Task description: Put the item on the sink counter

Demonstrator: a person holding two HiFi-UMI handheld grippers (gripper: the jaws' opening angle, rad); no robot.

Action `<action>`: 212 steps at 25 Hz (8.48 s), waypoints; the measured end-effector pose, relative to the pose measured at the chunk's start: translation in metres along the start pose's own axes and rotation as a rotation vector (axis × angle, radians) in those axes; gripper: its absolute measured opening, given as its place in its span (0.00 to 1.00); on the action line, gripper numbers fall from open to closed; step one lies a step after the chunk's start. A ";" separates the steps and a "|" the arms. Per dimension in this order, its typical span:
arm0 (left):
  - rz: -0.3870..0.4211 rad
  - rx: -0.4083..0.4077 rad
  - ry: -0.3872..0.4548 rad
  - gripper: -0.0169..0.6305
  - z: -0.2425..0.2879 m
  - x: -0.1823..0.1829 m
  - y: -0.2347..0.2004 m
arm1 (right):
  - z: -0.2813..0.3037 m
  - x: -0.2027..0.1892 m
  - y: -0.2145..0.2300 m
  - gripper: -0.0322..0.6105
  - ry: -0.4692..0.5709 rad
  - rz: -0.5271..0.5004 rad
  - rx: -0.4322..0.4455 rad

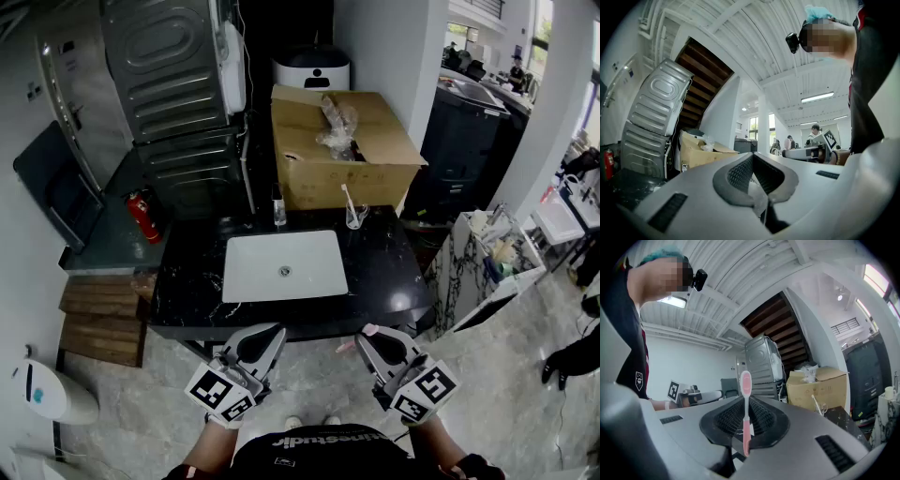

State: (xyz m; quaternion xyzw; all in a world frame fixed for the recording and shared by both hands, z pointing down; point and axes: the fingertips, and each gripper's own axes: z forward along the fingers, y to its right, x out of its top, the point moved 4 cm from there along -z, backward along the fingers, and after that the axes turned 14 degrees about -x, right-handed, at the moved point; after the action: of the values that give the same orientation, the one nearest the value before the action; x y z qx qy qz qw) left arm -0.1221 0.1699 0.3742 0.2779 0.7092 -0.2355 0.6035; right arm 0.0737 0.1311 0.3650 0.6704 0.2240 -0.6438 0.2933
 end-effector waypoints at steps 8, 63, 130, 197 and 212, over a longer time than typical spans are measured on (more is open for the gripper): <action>-0.004 -0.001 0.003 0.05 0.005 0.001 0.002 | -0.003 0.003 0.005 0.14 0.009 -0.007 -0.003; -0.017 -0.049 -0.046 0.05 0.132 -0.045 -0.052 | 0.028 -0.021 0.135 0.14 -0.043 0.041 -0.056; -0.123 0.051 -0.150 0.05 0.222 -0.090 -0.318 | 0.411 -0.141 0.467 0.14 -0.208 0.401 -0.403; -0.087 -0.044 -0.033 0.05 0.231 -0.064 -0.285 | 0.303 -0.004 0.210 0.11 -0.055 0.001 0.045; -0.087 -0.051 -0.004 0.05 0.231 -0.053 -0.286 | 0.302 -0.002 0.216 0.11 -0.061 -0.001 0.023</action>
State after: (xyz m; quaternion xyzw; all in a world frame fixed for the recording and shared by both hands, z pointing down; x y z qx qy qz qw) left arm -0.1427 -0.2011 0.3895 0.2310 0.7252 -0.2437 0.6011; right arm -0.0007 -0.2316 0.3896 0.6536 0.2077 -0.6667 0.2920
